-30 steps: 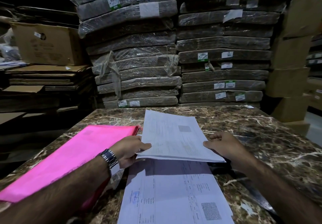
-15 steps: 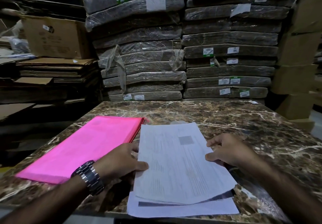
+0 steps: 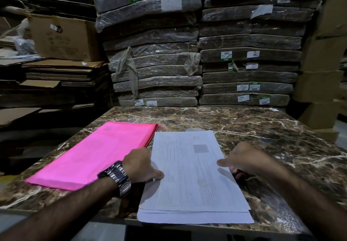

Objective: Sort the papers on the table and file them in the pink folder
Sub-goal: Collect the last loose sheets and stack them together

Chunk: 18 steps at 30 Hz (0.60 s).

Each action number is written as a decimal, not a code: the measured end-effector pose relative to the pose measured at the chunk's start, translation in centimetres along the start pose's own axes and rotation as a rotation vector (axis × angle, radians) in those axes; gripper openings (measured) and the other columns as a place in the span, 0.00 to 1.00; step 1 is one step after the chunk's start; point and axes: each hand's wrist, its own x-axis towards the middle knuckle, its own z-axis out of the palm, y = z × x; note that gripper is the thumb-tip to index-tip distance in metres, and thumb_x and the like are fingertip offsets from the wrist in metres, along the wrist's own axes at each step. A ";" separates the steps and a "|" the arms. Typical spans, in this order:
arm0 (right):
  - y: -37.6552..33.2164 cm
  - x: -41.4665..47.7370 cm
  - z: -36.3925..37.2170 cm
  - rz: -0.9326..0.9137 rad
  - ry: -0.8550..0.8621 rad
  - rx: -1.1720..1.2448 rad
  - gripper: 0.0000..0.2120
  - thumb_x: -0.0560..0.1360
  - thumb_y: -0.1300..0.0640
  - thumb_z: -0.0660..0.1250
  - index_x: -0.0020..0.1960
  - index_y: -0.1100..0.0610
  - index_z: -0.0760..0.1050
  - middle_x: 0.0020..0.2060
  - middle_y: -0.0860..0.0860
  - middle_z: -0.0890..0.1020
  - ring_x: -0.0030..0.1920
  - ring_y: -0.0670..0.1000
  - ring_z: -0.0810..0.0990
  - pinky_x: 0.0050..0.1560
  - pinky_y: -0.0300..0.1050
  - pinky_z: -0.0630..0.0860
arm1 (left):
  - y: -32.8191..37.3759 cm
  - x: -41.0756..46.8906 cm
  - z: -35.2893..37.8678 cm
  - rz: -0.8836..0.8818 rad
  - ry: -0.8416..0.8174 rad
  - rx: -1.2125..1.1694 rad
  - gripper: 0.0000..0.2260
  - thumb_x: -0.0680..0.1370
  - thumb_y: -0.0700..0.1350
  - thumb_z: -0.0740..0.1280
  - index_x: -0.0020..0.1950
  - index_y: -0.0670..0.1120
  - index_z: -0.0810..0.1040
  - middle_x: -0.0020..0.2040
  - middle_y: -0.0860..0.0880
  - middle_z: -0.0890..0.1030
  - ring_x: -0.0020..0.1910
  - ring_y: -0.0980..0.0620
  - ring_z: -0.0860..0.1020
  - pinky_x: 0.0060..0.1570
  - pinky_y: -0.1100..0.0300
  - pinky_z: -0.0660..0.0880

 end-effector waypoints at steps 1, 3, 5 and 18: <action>0.0 0.1 -0.2 0.024 -0.015 0.055 0.17 0.69 0.55 0.75 0.48 0.66 0.76 0.33 0.55 0.79 0.31 0.51 0.77 0.32 0.40 0.71 | 0.2 0.0 -0.1 0.005 -0.006 0.013 0.21 0.69 0.54 0.75 0.28 0.48 0.66 0.26 0.53 0.68 0.26 0.54 0.67 0.24 0.63 0.60; -0.3 0.1 -0.7 0.065 -0.053 0.132 0.19 0.69 0.57 0.75 0.53 0.67 0.74 0.32 0.56 0.77 0.25 0.51 0.76 0.26 0.37 0.71 | 0.4 0.0 -0.2 0.012 -0.014 0.032 0.23 0.69 0.54 0.75 0.28 0.48 0.64 0.26 0.53 0.66 0.25 0.54 0.64 0.24 0.63 0.58; -0.8 -0.1 -0.7 0.083 -0.082 0.140 0.16 0.70 0.57 0.74 0.51 0.65 0.74 0.33 0.54 0.77 0.23 0.48 0.76 0.20 0.32 0.68 | 0.5 0.1 -0.2 0.019 -0.023 0.041 0.22 0.69 0.54 0.75 0.28 0.48 0.64 0.26 0.53 0.66 0.26 0.54 0.64 0.24 0.63 0.58; -2.4 -0.7 0.8 0.045 -0.187 0.531 0.09 0.72 0.58 0.74 0.48 0.63 0.81 0.42 0.58 0.86 0.37 0.55 0.84 0.37 0.46 0.80 | 0.4 -0.1 0.0 0.078 -0.028 0.015 0.20 0.71 0.53 0.73 0.30 0.50 0.64 0.27 0.55 0.68 0.26 0.58 0.65 0.25 0.65 0.61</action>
